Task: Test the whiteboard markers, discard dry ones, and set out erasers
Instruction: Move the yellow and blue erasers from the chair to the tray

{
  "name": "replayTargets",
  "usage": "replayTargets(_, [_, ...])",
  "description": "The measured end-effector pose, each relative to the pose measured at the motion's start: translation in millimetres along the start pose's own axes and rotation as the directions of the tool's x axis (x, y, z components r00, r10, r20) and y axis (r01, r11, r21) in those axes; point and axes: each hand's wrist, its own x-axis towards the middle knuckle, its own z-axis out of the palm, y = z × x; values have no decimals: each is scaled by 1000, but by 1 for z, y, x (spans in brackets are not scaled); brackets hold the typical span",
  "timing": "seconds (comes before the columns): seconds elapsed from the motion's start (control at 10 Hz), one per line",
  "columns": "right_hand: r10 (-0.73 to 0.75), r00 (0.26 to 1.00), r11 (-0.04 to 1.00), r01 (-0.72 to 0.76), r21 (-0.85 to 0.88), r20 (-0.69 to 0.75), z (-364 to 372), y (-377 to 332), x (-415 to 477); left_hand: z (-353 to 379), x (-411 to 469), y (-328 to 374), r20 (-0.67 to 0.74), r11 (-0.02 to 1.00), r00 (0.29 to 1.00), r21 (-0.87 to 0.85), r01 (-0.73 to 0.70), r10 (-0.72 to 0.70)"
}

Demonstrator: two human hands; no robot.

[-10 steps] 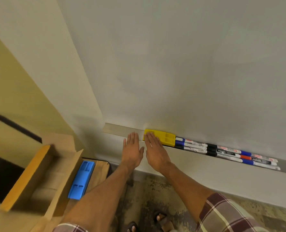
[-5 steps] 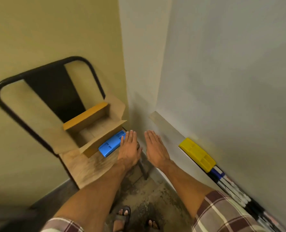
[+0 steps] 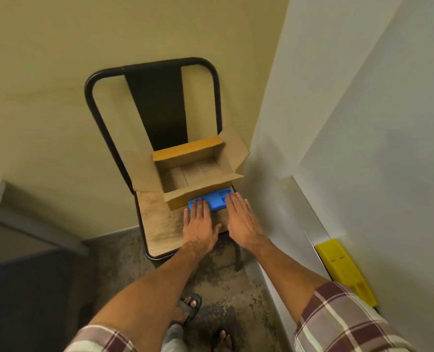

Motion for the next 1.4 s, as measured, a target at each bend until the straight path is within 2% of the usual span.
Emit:
replayTargets(0.4, [-34,995,998,29,56,97,8,-7,35,10,14,-9,-21,1000,1000,-29,5,-5])
replayTargets(0.5, [-16,998,998,12,58,57,12,-8,34,8,15,-9,-57,999,998,-48,-12,9])
replayTargets(0.7, [41,998,979,-47,199,37,9,-8,29,5,15,-8,-60,999,998,-25,-22,20])
replayTargets(0.9, [60,998,995,-60,80,5,12,-14,22,9,11,-11,26,991,1000,-136,10,-7])
replayTargets(1.0, [75,997,992,-74,98,-6,9,-13,13,5,6,-6,56,988,998,-154,28,-20])
replayTargets(1.1, [104,994,979,-97,181,-28,3,-13,-2,1,-1,1,27,987,1000,-158,12,-8])
replayTargets(1.2, [141,990,976,-134,174,-28,-7,-9,-17,-6,-11,8,22,992,999,-124,-28,31])
replayTargets(1.3, [114,987,957,-78,279,-114,-15,1,-28,-13,-21,20,-16,992,998,-108,-65,64])
replayTargets(1.4, [183,976,949,-143,283,-121,-24,5,-41,-21,-28,31,-39,987,992,-106,-122,118])
